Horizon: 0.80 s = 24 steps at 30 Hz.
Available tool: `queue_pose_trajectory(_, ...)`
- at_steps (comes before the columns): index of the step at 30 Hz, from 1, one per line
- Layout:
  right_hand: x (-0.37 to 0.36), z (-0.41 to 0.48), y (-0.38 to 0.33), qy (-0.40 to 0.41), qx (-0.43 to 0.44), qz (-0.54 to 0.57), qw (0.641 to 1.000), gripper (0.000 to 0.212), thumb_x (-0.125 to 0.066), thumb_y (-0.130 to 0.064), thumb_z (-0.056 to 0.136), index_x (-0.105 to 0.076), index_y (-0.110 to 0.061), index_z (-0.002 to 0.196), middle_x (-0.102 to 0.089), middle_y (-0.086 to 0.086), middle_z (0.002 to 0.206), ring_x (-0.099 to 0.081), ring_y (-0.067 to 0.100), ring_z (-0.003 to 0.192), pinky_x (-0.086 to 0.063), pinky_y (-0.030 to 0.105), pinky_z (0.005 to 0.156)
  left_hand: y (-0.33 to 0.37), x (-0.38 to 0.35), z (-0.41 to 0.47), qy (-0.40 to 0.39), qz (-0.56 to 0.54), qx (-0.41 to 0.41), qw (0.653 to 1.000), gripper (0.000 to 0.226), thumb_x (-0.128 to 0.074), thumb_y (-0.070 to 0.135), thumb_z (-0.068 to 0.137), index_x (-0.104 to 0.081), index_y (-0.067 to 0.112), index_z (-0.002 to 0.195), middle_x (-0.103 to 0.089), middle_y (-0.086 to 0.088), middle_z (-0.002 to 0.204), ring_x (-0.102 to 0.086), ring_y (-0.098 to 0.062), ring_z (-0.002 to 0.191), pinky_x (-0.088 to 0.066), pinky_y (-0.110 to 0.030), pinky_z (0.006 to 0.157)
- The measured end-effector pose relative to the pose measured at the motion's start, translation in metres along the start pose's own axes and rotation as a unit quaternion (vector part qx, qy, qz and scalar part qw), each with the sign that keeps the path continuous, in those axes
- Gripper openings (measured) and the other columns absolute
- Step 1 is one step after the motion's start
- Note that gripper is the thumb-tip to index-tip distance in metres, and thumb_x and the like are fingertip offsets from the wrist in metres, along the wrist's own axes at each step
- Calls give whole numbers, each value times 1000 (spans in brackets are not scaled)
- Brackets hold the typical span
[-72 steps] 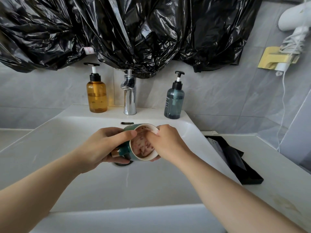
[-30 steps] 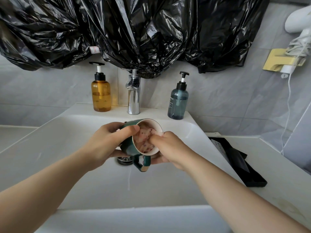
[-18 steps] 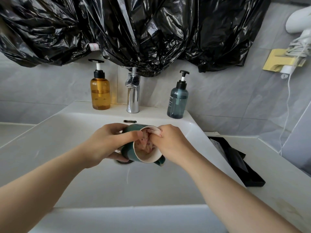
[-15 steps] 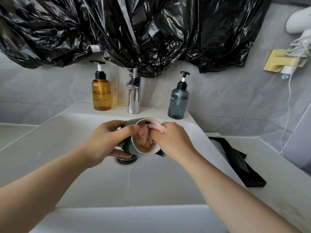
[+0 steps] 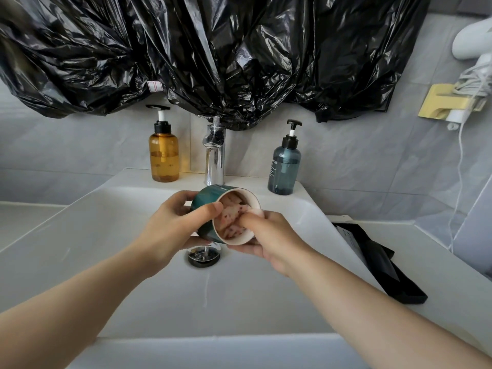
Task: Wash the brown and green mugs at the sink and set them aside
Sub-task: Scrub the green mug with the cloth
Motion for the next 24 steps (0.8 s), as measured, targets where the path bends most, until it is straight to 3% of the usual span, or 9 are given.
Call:
queue_pose_trajectory(2,6,-1,-4,43,65,-73,994,22,-61,-9,84,-64,-4,106,-69,14,106,-71,20,84,-58,28,60,1,2,2,-25,25,36,999,84,-82,51,41,-61,17,114,-73,-14,106,-75,-24,88,-59,-46,86)
queue_pose_trajectory(5,13,-8,-10,89,158,-275,944,36,-66,-22,81,-56,-20,116,-63,-7,93,-62,7,79,-48,21,61,2,3,0,-75,54,83,992,88,-84,54,41,-60,20,119,-74,-10,104,-74,-29,92,-61,-46,79)
queue_pose_trajectory(7,12,-11,-11,80,177,-313,930,41,-66,-22,81,-51,-25,120,-59,-13,85,-58,4,80,-43,18,62,2,1,-3,-97,69,92,989,79,-84,53,47,-64,23,117,-75,-7,101,-74,-29,91,-61,-46,75)
queue_pose_trajectory(11,8,-13,-12,88,200,-291,931,45,-69,-23,78,-51,-21,119,-57,-9,85,-59,9,81,-43,21,64,4,-1,-7,-81,47,87,992,59,-87,48,63,-69,15,109,-75,-10,98,-74,-32,88,-62,-49,73)
queue_pose_trajectory(15,-2,-8,-8,54,92,-148,983,56,-71,-22,74,-50,-12,124,-62,5,117,-67,14,91,-60,30,70,8,-5,-6,-27,-33,66,997,64,-75,47,53,-69,13,108,-70,-16,103,-73,-34,90,-62,-45,67)
queue_pose_trajectory(19,-9,-8,-5,-41,-9,-8,999,26,-55,-8,87,-65,-1,110,-72,17,104,-73,27,91,-61,32,68,9,-7,-6,-19,-55,35,998,57,-74,39,60,-68,13,110,-76,-10,96,-74,-30,90,-62,-44,68)
queue_pose_trajectory(24,0,-10,-6,-49,54,-100,992,20,-52,0,87,-68,7,97,-73,15,100,-73,26,88,-62,34,70,4,-1,-2,-68,14,105,992,65,-83,50,66,-64,15,116,-67,-15,113,-74,-33,90,-61,-47,78)
Point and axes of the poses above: each hand's wrist, its own z-axis towards the middle knuckle, its own x-axis out of the back of the hand, y = z × x, the point moved 1 cm from there along z, towards the middle knuckle
